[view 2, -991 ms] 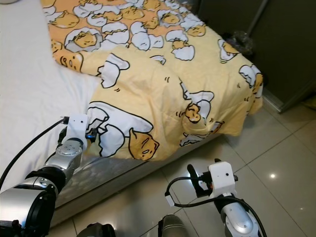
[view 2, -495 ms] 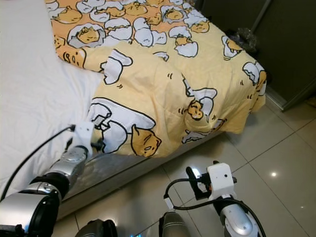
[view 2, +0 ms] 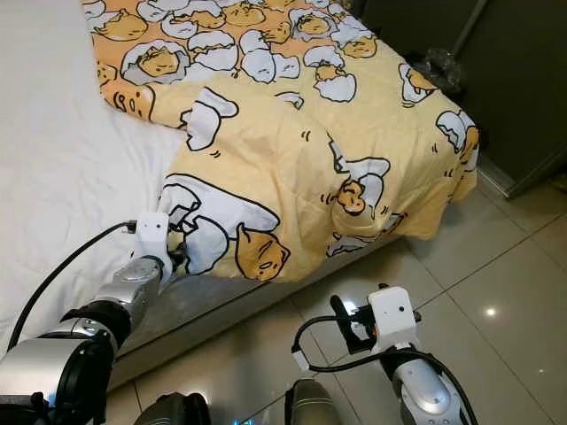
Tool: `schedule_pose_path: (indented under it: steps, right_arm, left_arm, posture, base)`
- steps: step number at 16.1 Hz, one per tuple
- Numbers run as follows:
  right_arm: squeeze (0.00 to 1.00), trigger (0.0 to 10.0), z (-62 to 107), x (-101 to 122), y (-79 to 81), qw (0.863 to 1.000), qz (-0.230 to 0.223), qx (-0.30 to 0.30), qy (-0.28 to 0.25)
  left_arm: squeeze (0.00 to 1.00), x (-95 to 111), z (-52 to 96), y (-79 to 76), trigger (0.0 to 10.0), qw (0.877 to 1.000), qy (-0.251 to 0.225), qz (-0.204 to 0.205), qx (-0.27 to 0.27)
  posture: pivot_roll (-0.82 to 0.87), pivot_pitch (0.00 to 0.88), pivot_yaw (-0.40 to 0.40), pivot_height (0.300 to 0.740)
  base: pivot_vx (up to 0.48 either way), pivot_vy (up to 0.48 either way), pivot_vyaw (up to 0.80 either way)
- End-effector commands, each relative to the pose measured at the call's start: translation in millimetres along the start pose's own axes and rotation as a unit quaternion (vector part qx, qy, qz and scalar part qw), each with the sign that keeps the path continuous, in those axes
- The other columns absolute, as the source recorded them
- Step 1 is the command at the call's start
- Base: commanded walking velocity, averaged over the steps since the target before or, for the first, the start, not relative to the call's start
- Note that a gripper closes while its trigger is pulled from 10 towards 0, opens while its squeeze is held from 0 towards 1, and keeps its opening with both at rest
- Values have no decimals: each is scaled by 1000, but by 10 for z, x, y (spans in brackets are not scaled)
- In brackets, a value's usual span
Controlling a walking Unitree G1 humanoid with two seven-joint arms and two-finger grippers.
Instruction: Clean up the room
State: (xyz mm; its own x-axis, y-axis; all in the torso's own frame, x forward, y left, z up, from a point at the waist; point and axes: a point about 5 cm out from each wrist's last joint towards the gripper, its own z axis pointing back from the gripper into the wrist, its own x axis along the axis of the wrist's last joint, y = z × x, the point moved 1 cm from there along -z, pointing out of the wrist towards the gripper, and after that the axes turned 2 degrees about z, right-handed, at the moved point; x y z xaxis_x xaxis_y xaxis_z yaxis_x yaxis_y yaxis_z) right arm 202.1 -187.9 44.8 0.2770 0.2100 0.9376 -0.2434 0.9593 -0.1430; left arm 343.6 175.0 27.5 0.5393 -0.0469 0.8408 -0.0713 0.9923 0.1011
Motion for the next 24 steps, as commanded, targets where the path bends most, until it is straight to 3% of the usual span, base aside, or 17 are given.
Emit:
schedule_pose_path:
  steps: [1,3,10,15,18,19,20,24]
  right_arm:
    - [0,10000,19,1,-29,1000,1,-8,5]
    - [0,10000,-9,1,-8,1000,-1,-6,4]
    - [0,10000,-139,8,34,1000,-5,3,-4]
    - [0,10000,-222,31,57,1000,-7,6,-13]
    - [0,10000,-237,12,78,1000,-9,7,-12]
    - [0,10000,-244,8,83,1000,-11,8,-12]
    - [0,10000,-257,7,94,1000,-12,9,-13]
    - [0,10000,-302,11,118,1000,-14,14,-15]
  left_arm:
    - [0,10,1,-57,0,1000,-2,-1,-18]
    - [0,-13,5,-58,0,1000,-4,-8,-26]
    - [0,-111,19,-69,0,994,6,-92,-55]
    - [0,-205,45,-68,0,974,-3,-202,-99]
    - [0,-306,84,-63,0,962,-20,-243,-126]
    - [0,-338,93,-53,3922,965,-20,-230,-126]
    - [0,-336,95,-37,10000,970,-27,-209,-118]
    - [0,-286,87,-6,10000,977,-40,-182,-102]
  posture:
    - [-388,158,-32,714]
    - [-379,154,-30,714]
    - [-341,115,-13,714]
    - [-324,82,7,714]
    - [-314,72,14,714]
    - [-308,72,15,714]
    - [-304,73,15,714]
    - [-286,73,12,714]
  base:
    - [0,0,0]
    - [0,0,0]
    - [0,0,0]
    - [0,0,0]
    - [0,0,0]
    - [0,0,0]
    - [0,0,0]
    - [0,0,0]
